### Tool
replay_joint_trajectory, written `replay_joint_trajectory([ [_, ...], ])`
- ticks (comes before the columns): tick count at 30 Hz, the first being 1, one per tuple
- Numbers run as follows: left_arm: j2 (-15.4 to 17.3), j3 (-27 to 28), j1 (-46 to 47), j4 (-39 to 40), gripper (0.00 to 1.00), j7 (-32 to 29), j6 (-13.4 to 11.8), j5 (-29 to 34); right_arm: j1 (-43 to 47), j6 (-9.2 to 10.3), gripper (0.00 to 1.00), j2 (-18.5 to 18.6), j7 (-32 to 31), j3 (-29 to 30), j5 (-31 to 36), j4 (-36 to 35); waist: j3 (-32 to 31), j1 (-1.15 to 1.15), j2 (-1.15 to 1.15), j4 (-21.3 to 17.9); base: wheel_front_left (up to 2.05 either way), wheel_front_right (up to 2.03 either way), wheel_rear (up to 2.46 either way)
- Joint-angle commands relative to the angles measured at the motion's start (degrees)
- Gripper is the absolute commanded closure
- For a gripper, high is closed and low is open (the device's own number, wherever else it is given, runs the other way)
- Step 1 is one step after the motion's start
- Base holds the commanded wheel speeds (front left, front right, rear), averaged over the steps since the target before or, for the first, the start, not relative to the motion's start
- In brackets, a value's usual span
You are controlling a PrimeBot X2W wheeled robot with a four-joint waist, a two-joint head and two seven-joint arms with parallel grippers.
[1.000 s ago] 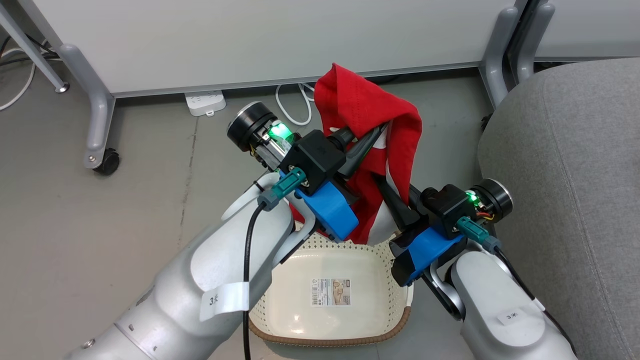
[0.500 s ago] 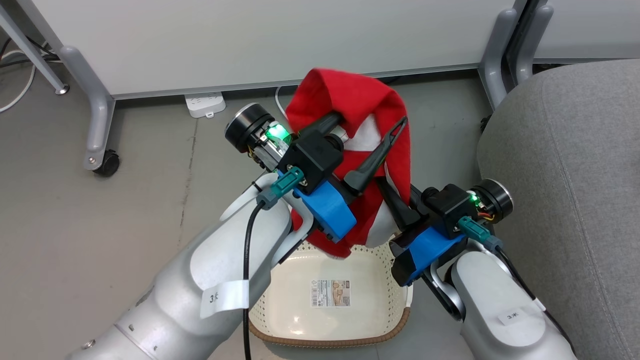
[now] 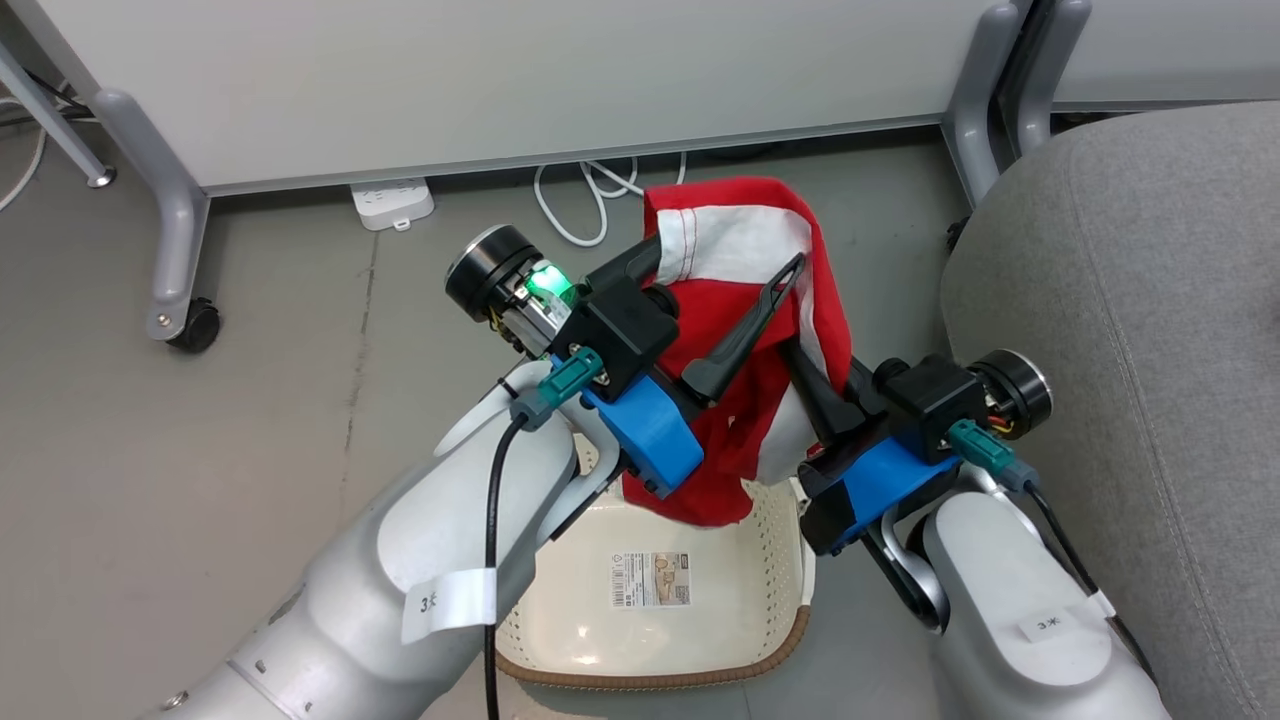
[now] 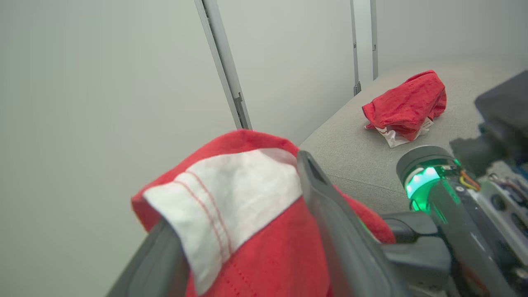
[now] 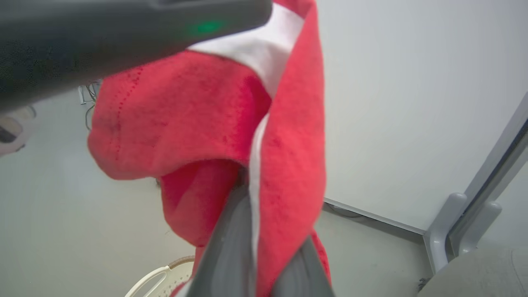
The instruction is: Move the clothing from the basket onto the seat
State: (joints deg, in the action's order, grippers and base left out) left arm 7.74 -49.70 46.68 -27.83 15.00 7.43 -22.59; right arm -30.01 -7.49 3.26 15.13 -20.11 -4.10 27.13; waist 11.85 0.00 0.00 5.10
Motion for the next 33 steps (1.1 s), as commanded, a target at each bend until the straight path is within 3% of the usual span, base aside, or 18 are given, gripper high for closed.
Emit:
replay_joint_trajectory([
  [1, 0.4, 0.0, -0.6, -0.2, 0.00, 0.3, 0.1, 0.3, 0.4, -0.01, 1.00, 0.2, 0.0, 0.4, -0.2, -0.4, 0.4, 0.00, 0.00, -0.4, 0.00, 0.00, 0.00],
  [33, 4.2, -5.2, 0.6, 0.0, 0.00, 0.2, 0.1, 1.0, 2.7, -0.01, 1.00, -0.2, 0.0, 19.6, 0.8, -11.6, 11.3, 0.00, 0.00, -17.4, 0.00, 0.00, 0.00],
])
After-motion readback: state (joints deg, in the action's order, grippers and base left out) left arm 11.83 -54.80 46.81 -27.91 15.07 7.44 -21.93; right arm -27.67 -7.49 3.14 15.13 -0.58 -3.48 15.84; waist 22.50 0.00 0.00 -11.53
